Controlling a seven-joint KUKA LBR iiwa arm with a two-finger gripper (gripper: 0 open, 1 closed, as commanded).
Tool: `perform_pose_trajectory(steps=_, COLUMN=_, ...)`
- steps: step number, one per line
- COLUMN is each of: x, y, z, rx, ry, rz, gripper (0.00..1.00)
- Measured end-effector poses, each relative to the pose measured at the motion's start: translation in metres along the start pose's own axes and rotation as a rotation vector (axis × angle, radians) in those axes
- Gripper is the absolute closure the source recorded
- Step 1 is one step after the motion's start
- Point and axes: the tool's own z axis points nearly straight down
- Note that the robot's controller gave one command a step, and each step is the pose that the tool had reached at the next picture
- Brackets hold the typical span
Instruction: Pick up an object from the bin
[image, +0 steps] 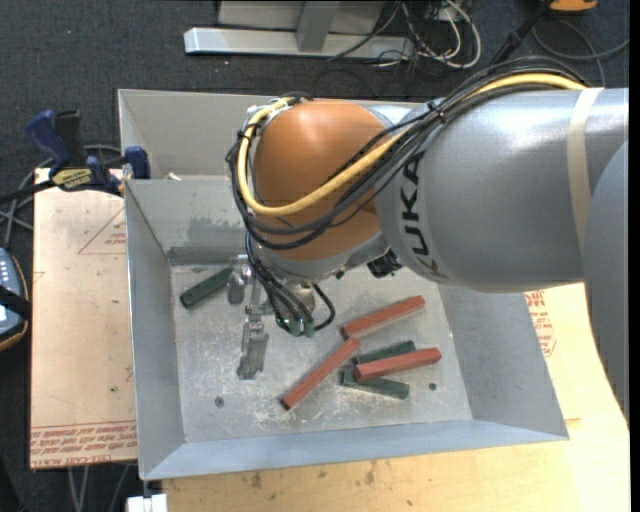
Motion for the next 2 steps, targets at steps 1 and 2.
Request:
perform_pose_trajectory(steps=1, x=-0.002, y=-0.001, z=-0.004, rx=-0.002, ry=-0.008, rz=0.005, gripper=0.00)
perform_pose_trajectory(steps=2, x=-0.035, y=0.002, z=0.054, rx=-0.004, ry=-0.015, rz=-0.023, gripper=0.00)
